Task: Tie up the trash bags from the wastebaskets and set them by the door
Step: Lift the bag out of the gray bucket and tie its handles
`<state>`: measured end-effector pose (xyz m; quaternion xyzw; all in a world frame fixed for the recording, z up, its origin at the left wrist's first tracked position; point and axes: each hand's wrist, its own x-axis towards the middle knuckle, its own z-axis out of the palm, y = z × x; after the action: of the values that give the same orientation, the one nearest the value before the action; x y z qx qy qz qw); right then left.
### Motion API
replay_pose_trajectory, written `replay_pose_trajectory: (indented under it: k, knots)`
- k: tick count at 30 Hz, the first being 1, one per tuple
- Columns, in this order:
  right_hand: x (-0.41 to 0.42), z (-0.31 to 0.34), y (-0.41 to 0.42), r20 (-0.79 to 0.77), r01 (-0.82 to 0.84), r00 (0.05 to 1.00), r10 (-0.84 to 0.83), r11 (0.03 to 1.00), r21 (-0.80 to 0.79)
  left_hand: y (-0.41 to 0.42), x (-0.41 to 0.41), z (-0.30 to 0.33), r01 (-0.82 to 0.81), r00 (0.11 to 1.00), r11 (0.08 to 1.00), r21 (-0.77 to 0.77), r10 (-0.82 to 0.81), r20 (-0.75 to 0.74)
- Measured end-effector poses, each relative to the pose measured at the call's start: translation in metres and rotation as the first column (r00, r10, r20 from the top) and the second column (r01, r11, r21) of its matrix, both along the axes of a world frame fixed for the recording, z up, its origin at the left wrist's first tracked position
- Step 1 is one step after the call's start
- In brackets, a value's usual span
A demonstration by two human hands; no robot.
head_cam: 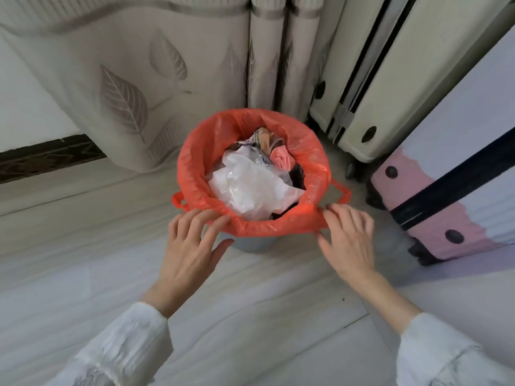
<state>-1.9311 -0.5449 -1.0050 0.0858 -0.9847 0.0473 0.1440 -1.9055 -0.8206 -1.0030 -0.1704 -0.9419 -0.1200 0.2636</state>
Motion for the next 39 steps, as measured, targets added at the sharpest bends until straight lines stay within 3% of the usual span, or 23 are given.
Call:
replay_pose_trajectory:
  k: [3, 8, 15, 20, 24, 30, 35, 39]
  knots:
    - [-0.004, 0.002, 0.0, -0.238, -0.106, 0.969, 0.073, 0.986, -0.128, 0.001, -0.02, 0.008, 0.097, 0.986, 0.992, -0.077, -0.106, -0.126]
    - [-0.002, 0.033, 0.01, -0.316, -0.174, 0.945, 0.08, 0.944, -0.28, -0.009, -0.027, 0.037, 0.31, 0.951, 0.946, -0.093, -0.31, 0.012]
    - [-0.03, 0.081, -0.023, -0.363, -0.211, 0.927, 0.092, 0.929, -0.304, 0.017, -0.03, 0.084, 0.23, 0.964, 0.973, 0.025, -0.232, 0.128]
    - [-0.034, 0.095, -0.05, -0.265, -0.246, 0.954, 0.139, 0.869, -0.43, 0.067, -0.018, 0.079, 0.129, 0.942, 0.991, -0.036, -0.111, 0.316]
    - [-0.037, 0.102, -0.041, -0.257, -0.241, 0.956, 0.144, 0.884, -0.4, 0.094, -0.023, 0.079, 0.017, 0.953, 0.994, -0.104, 0.015, 0.303]
    - [-0.032, 0.1, -0.022, -0.297, -0.191, 0.952, 0.074, 0.902, -0.388, 0.098, -0.023, 0.077, -0.043, 0.956, 0.994, -0.097, 0.069, 0.286]
    - [-0.024, 0.086, -0.012, -0.394, -0.211, 0.913, 0.106, 0.949, -0.234, 0.092, -0.012, 0.071, 0.053, 0.966, 0.996, -0.072, -0.033, 0.255]
    - [-0.02, 0.075, -0.007, -0.434, -0.212, 0.89, 0.141, 0.97, -0.121, 0.084, -0.003, 0.062, 0.14, 0.984, 0.982, -0.129, -0.123, 0.132]
